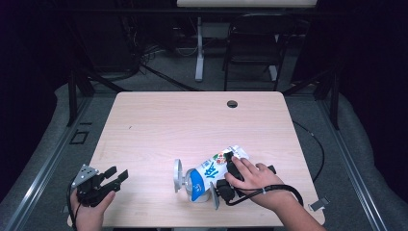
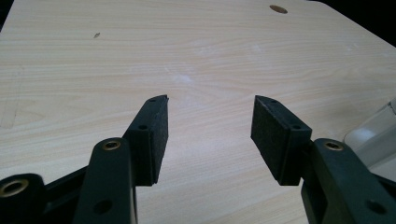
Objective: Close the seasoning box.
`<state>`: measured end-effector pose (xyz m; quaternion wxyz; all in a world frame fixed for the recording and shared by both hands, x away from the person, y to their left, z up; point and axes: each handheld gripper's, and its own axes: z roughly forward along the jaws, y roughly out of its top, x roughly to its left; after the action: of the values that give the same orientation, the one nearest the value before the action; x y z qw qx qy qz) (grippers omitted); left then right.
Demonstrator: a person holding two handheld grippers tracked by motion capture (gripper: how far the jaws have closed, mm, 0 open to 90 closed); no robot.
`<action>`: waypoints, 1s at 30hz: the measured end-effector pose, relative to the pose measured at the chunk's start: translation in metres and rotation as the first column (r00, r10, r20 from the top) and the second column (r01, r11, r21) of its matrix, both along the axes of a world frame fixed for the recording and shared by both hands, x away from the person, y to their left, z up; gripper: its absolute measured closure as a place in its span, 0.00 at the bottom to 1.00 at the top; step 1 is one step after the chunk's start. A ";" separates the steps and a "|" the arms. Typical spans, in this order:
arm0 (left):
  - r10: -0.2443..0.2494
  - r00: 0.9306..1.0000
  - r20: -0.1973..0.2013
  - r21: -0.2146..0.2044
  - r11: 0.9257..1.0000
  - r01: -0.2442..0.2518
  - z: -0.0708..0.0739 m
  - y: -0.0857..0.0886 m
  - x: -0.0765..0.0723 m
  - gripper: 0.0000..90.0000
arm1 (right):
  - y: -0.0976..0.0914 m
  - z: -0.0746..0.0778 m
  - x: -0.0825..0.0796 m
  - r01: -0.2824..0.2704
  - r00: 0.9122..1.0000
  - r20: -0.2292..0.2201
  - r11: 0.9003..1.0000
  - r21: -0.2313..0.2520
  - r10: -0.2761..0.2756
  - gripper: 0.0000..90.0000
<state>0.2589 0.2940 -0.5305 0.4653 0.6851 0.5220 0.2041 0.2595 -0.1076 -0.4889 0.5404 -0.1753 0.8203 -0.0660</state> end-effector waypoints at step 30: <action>0.003 1.000 -0.007 0.002 1.000 -0.003 0.000 0.001 0.000 0.52 | 0.002 0.002 -0.002 -0.011 1.000 0.014 1.000 -0.022 0.011 0.66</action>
<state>0.2590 0.2948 -0.5309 0.4627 0.6852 0.5245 0.2031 0.2572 -0.1061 -0.4871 0.5444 -0.1854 0.8148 -0.0734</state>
